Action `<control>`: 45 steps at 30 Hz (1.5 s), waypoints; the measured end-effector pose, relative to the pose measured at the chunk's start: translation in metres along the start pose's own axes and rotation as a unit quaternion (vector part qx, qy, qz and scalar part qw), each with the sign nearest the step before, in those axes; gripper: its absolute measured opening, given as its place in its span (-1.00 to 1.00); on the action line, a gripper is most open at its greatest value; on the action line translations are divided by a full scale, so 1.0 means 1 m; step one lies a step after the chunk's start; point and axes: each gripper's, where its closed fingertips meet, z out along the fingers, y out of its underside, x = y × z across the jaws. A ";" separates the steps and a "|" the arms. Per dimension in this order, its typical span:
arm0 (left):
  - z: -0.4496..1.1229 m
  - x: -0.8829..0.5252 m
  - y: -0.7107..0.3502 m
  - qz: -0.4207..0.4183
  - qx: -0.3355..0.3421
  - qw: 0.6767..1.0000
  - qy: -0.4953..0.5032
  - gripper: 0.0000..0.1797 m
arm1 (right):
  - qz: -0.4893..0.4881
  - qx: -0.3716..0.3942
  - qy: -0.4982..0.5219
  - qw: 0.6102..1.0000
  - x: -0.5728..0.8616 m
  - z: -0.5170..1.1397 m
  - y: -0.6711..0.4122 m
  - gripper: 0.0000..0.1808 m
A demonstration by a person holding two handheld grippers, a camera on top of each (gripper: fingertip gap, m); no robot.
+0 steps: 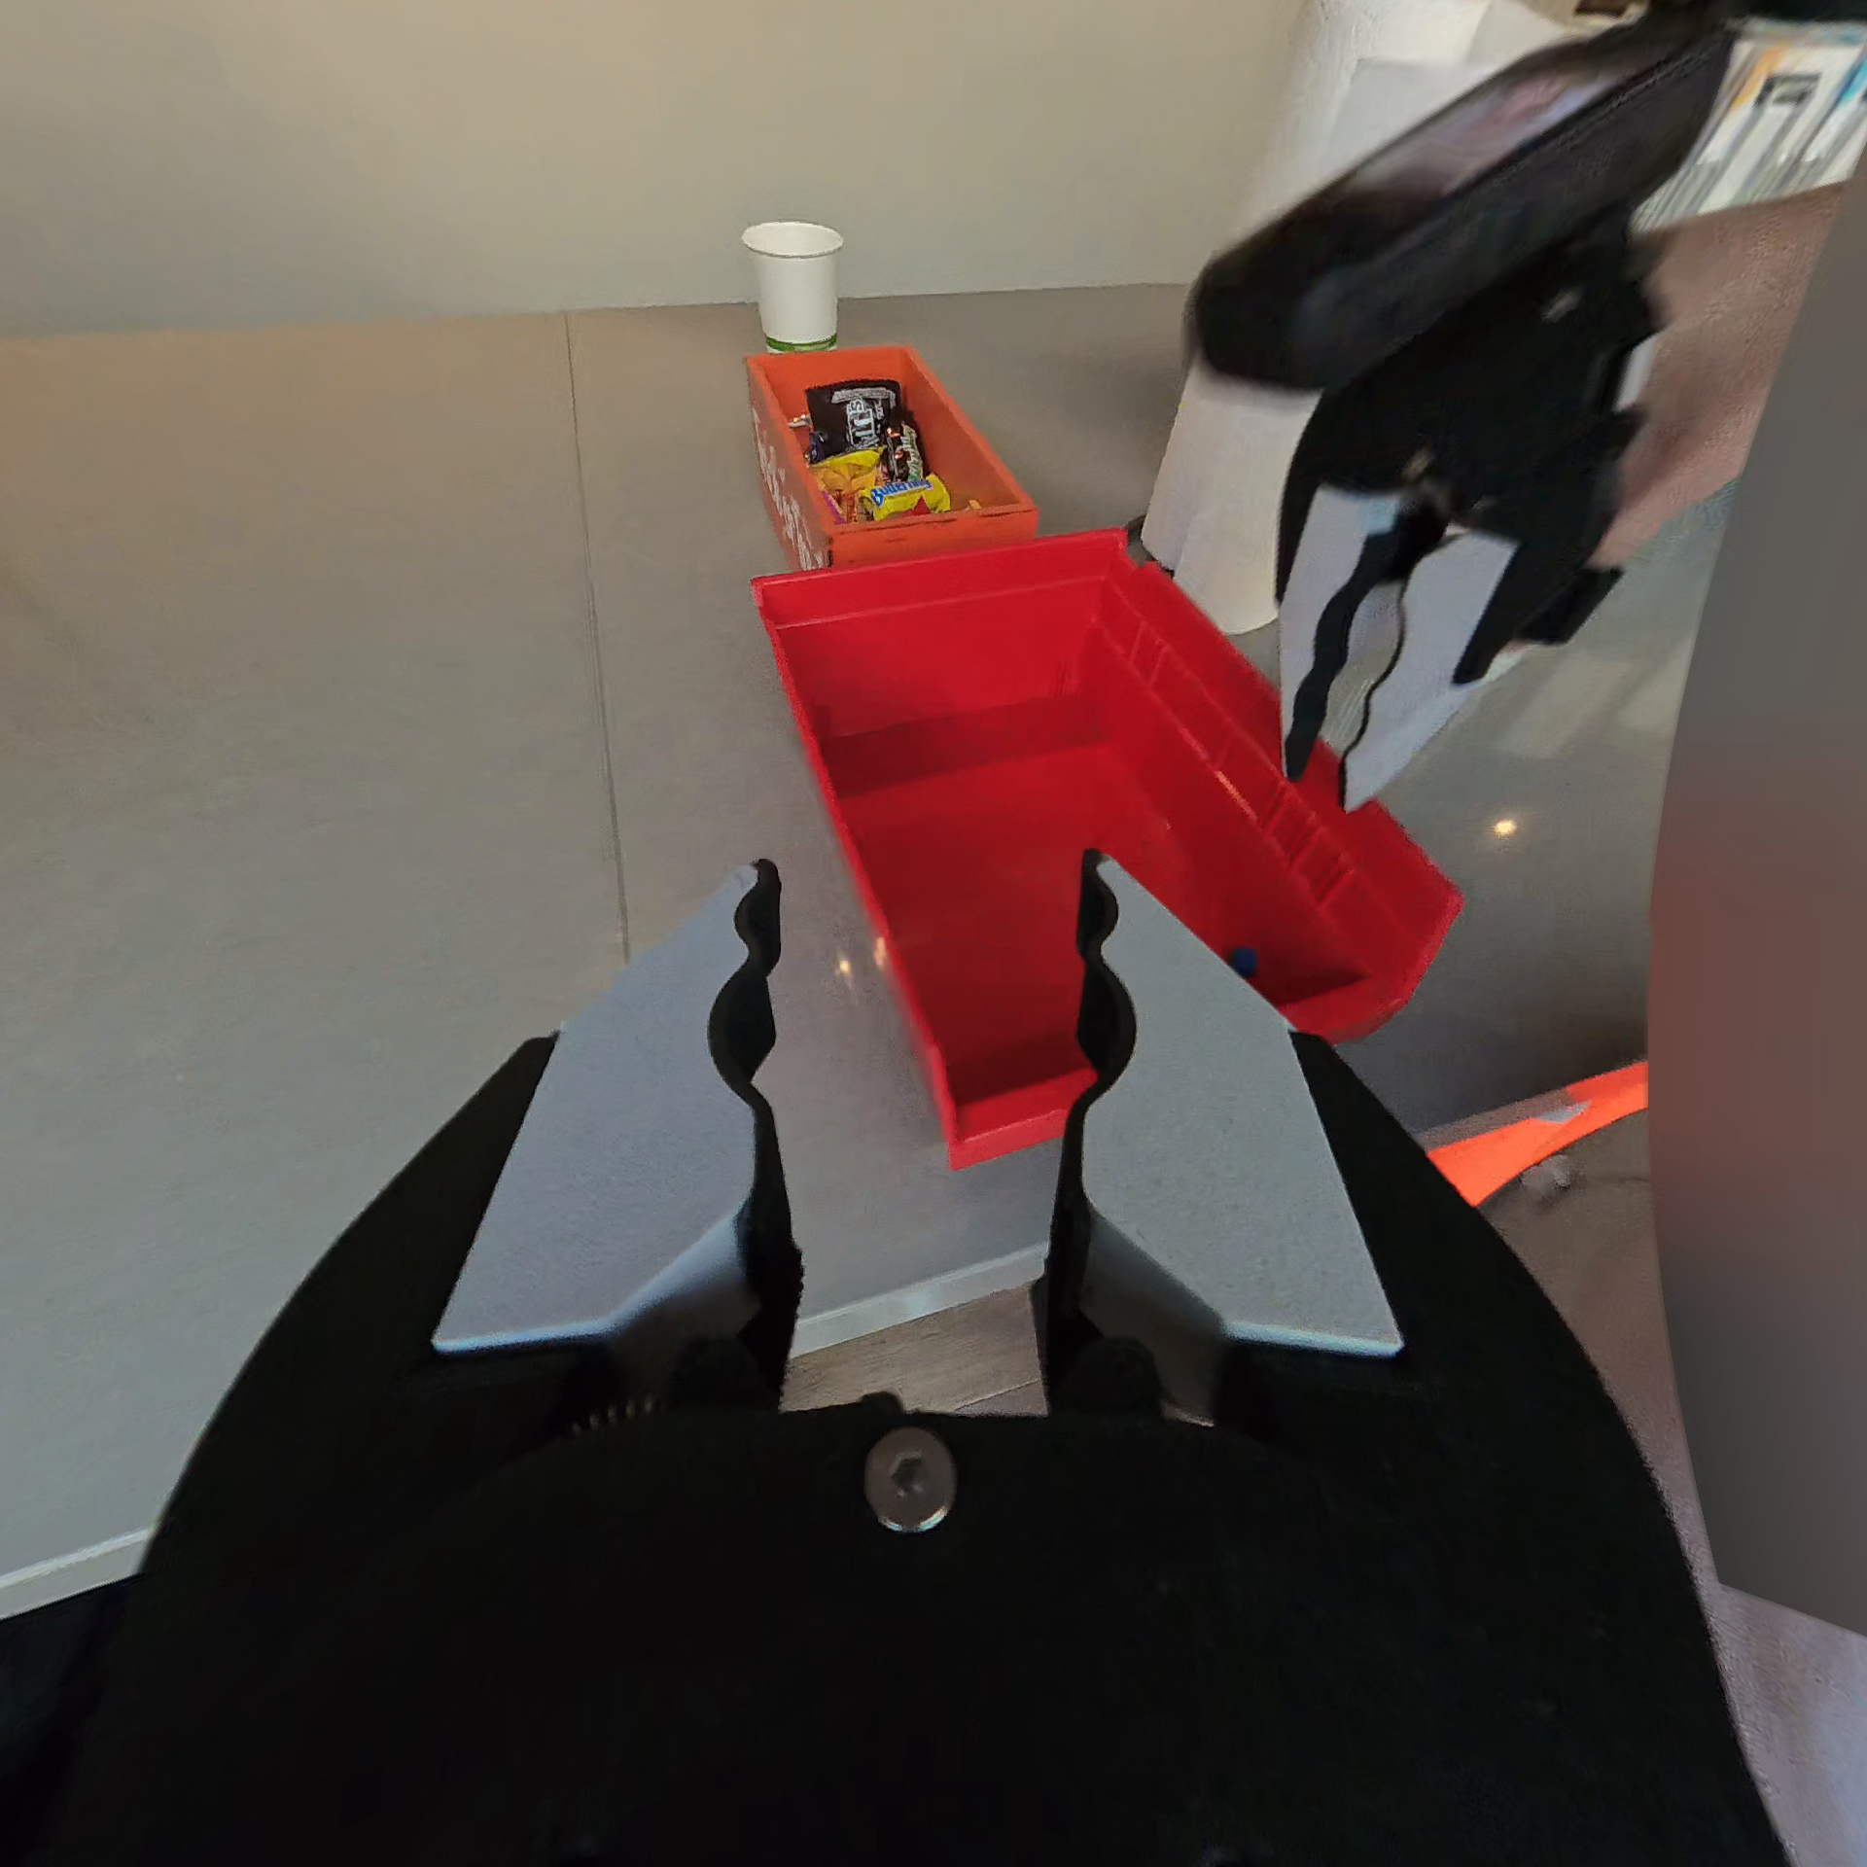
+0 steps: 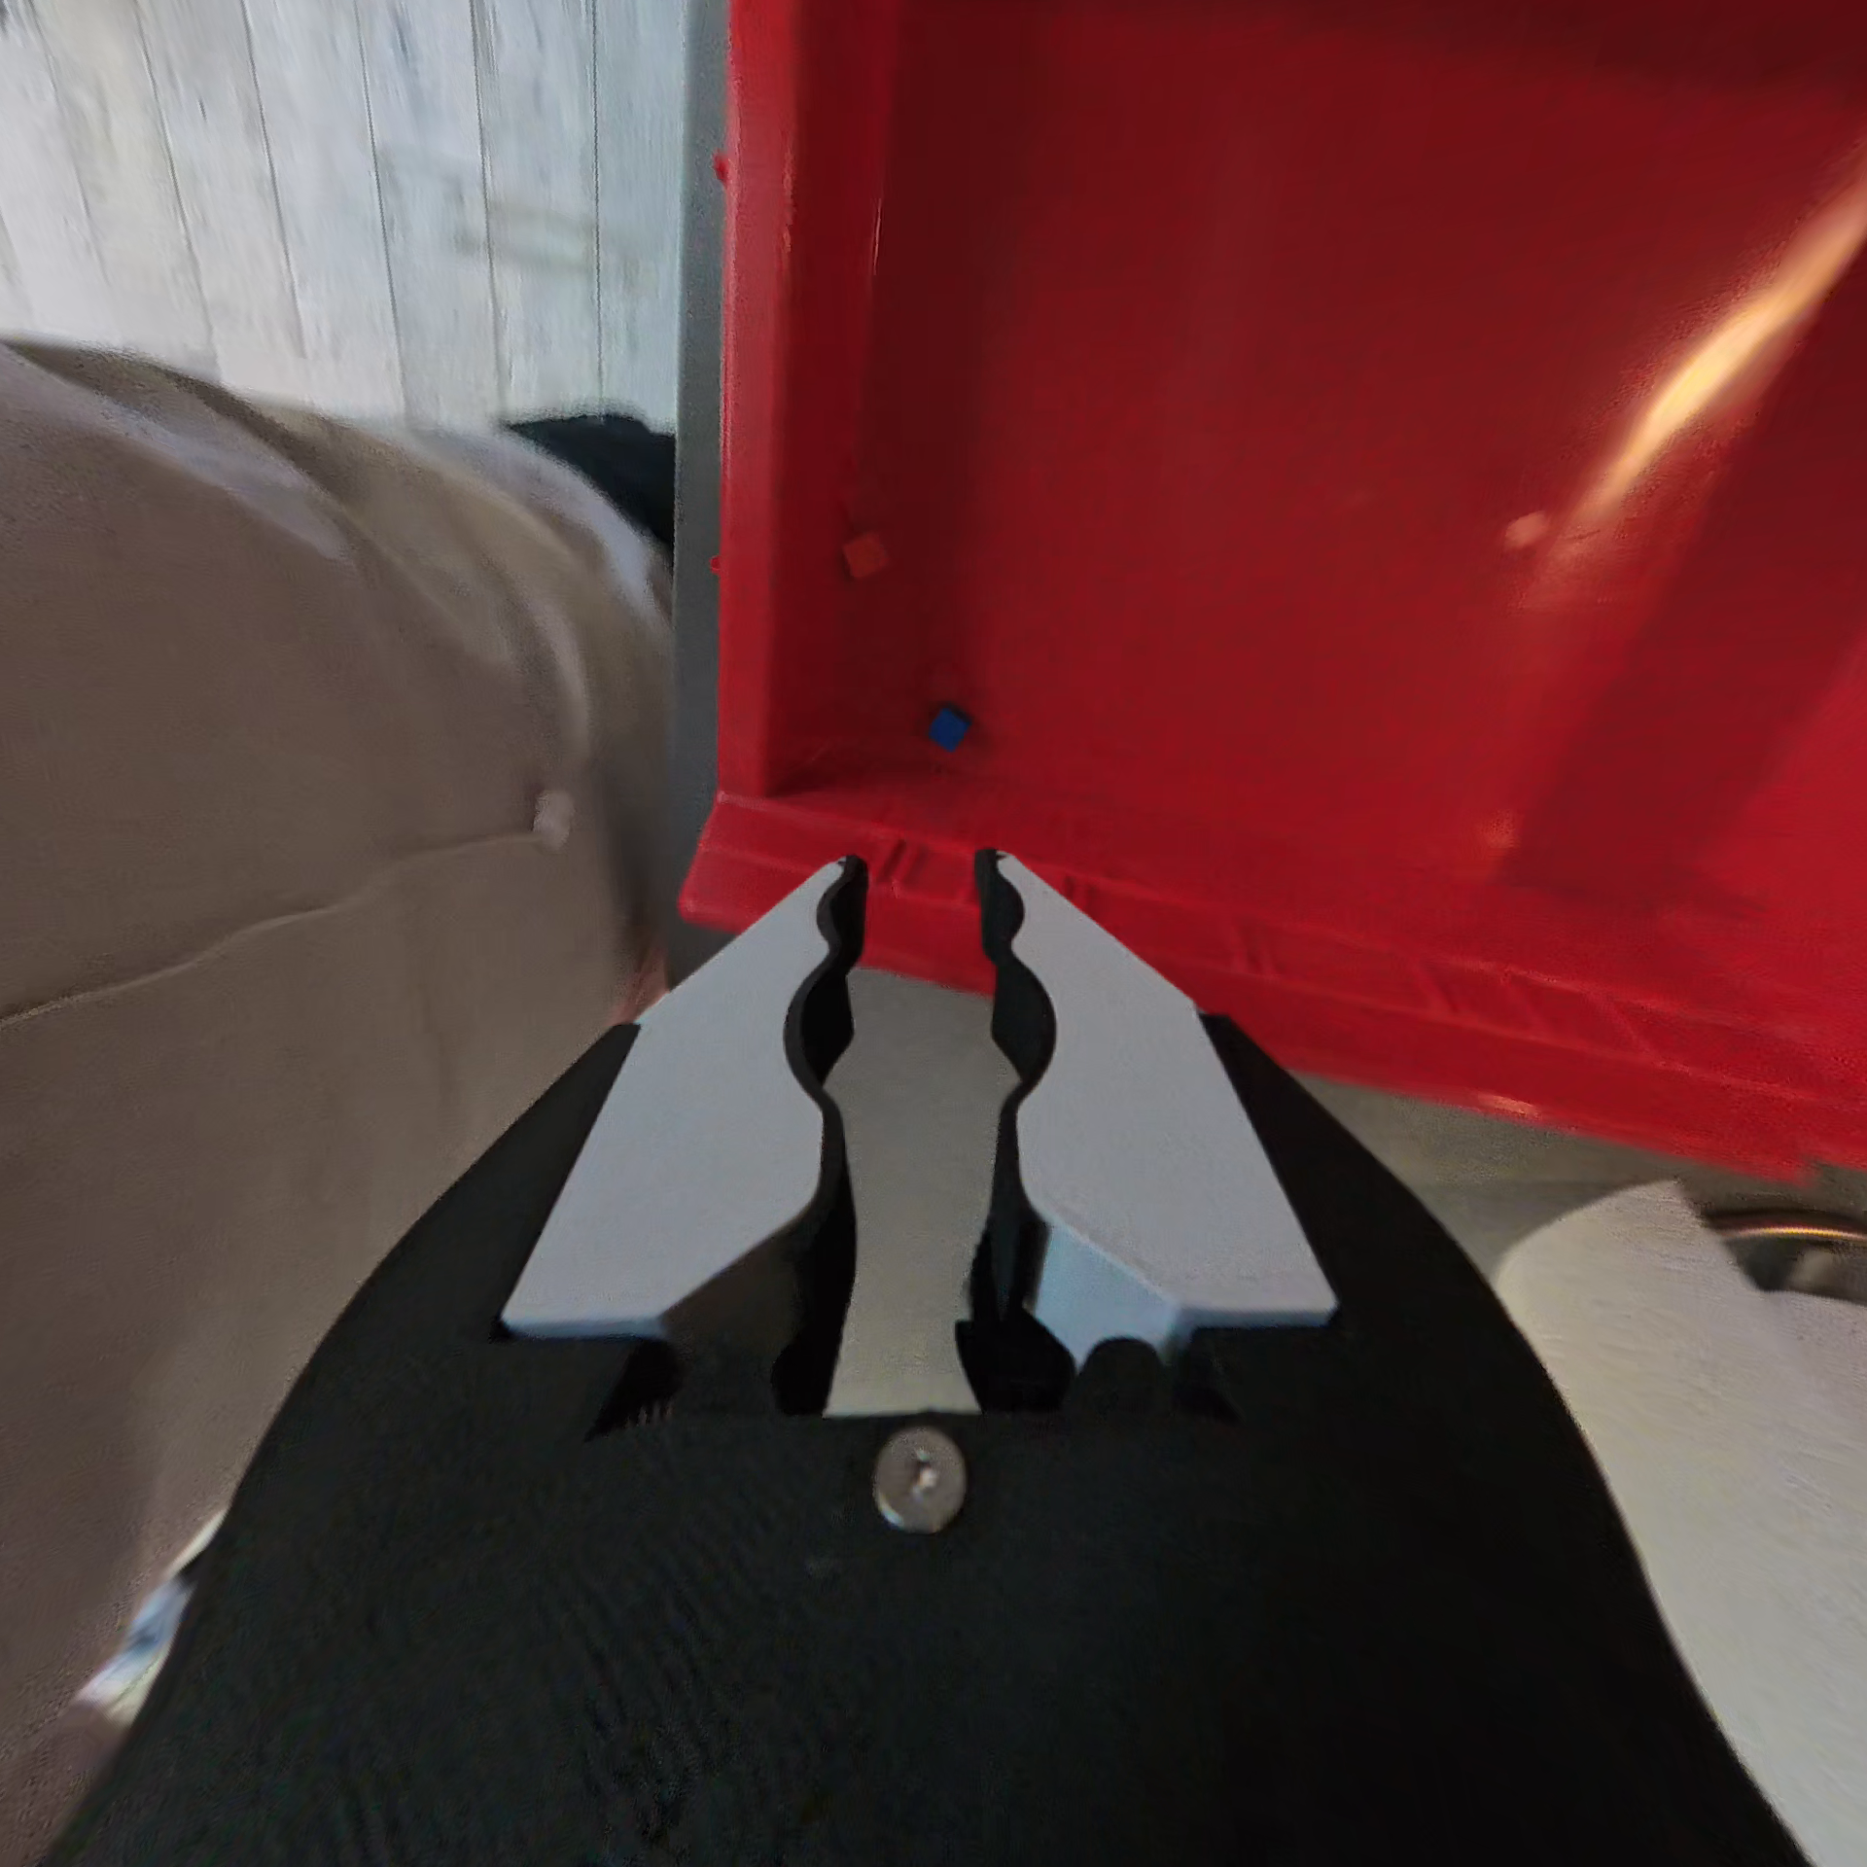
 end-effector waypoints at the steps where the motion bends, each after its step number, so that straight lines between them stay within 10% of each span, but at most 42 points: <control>1: -0.003 -0.008 0.002 0.012 -0.002 1.000 0.002 -0.36 | 0.023 -0.040 -0.013 0.999 -0.002 0.015 -0.003 -0.77; 20: -0.013 -0.039 -0.001 0.103 -0.027 0.988 0.115 -0.39 | 0.179 -0.254 -0.019 0.950 0.001 0.101 0.014 -0.91; 27: 0.047 0.047 0.033 0.143 -0.197 0.934 0.262 -0.61 | 0.204 0.062 0.010 0.977 0.008 -0.005 -0.014 -0.91; 32: 0.117 0.109 0.094 0.104 -0.422 0.844 0.316 -0.81 | 0.238 0.306 0.060 0.920 -0.008 -0.087 0.060 -0.91; 38: 0.140 0.119 0.132 0.071 -0.596 0.759 0.252 -0.63 | 0.290 0.360 0.093 0.882 -0.025 -0.089 0.183 -0.91; 45: 0.140 0.123 0.144 0.015 -0.666 0.731 0.150 -0.49 | 0.347 0.367 0.122 0.854 -0.011 -0.087 0.292 -0.91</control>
